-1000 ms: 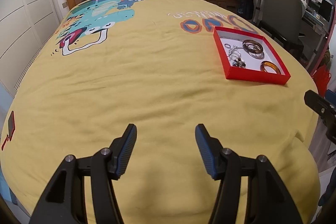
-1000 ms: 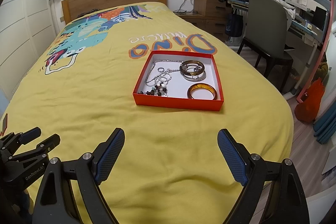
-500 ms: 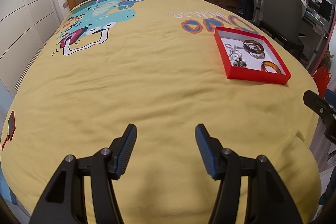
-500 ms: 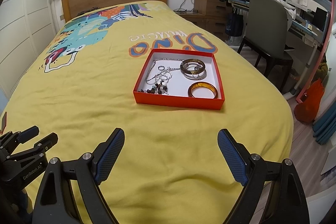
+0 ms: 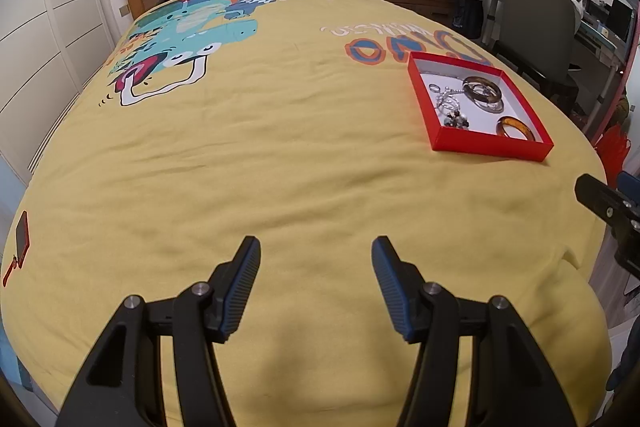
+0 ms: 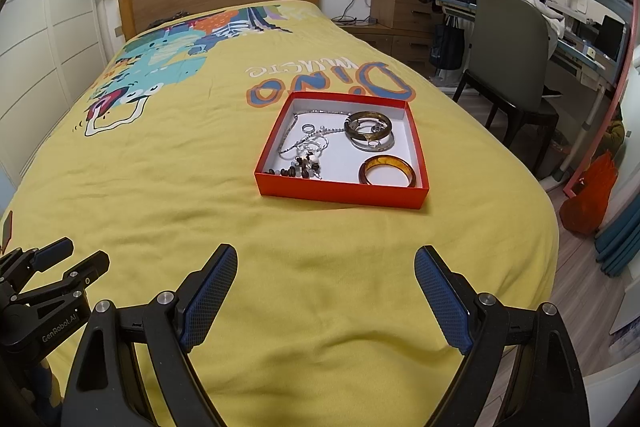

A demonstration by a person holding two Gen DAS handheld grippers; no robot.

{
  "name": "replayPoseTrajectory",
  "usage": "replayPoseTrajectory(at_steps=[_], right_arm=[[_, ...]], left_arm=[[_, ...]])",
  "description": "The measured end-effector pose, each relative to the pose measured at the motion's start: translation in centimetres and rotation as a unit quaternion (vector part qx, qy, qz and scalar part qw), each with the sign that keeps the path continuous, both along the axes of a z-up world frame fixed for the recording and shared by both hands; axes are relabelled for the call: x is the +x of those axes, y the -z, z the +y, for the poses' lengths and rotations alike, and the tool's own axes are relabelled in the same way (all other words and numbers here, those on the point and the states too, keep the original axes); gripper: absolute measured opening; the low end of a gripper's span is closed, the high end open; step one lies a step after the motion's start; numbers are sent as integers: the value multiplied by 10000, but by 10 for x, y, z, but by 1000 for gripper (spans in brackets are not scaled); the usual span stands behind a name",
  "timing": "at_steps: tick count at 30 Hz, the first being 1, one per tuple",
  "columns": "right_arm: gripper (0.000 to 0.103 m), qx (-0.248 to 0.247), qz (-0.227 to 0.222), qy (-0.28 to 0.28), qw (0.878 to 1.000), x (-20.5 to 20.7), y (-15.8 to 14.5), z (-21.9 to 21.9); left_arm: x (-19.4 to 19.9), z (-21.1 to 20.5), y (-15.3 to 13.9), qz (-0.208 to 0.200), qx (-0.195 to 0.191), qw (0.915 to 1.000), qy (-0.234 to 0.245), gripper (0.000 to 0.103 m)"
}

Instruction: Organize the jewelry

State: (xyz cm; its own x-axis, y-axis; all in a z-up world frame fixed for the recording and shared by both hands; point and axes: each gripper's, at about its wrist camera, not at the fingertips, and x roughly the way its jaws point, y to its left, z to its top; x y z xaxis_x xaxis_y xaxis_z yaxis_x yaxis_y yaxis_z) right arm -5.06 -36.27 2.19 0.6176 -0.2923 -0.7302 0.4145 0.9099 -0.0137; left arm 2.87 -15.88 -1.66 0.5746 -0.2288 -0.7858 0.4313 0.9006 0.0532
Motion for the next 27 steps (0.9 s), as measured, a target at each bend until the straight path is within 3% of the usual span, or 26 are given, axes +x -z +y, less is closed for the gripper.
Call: replayPoseTrajectory(at_steps=[27], right_arm=[[89,1,149,-66,9999,6,10,5]], left_arm=[[-3,2,-3,-44,12,10000,2,56]])
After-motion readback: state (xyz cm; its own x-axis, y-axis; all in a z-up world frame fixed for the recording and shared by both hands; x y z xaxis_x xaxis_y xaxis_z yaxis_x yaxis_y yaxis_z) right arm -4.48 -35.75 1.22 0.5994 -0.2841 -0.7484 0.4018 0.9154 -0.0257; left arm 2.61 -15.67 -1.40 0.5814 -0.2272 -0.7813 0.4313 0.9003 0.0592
